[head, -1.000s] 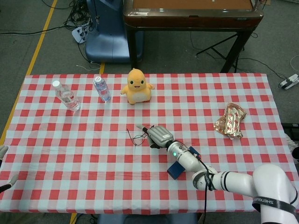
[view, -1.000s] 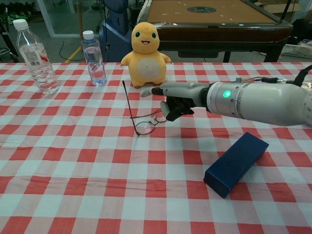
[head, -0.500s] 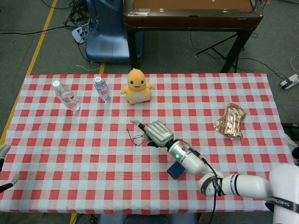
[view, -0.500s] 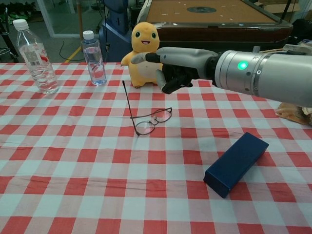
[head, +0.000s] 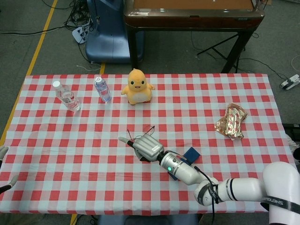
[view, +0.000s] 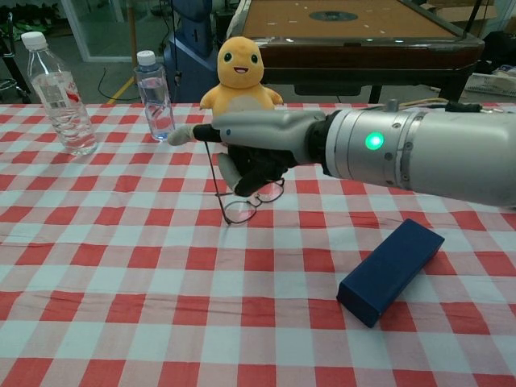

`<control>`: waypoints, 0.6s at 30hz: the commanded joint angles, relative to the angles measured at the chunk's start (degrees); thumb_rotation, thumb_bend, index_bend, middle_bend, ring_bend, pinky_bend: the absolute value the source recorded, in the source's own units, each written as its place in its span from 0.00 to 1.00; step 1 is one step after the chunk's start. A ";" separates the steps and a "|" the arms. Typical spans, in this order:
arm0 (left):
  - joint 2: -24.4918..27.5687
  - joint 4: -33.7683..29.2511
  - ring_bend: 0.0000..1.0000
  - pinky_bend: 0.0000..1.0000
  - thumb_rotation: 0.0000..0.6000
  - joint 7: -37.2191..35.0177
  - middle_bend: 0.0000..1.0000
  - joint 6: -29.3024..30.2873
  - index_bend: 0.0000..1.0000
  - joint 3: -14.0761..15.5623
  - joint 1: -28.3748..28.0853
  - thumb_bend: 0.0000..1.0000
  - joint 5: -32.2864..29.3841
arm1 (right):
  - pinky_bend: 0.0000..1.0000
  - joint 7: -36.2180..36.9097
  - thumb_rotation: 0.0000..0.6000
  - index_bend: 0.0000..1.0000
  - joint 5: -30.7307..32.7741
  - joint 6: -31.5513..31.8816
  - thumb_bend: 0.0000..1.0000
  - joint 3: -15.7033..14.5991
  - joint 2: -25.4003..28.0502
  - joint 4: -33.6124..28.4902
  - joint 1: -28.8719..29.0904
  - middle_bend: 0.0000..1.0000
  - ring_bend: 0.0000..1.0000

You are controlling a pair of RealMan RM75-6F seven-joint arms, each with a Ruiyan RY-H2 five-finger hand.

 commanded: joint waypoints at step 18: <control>-0.20 1.18 0.08 0.00 1.00 -0.71 0.08 -0.27 0.08 0.05 0.31 0.26 -0.40 | 0.84 5.18 1.00 0.00 8.86 -6.74 1.00 -0.09 -6.45 13.45 2.07 0.98 0.86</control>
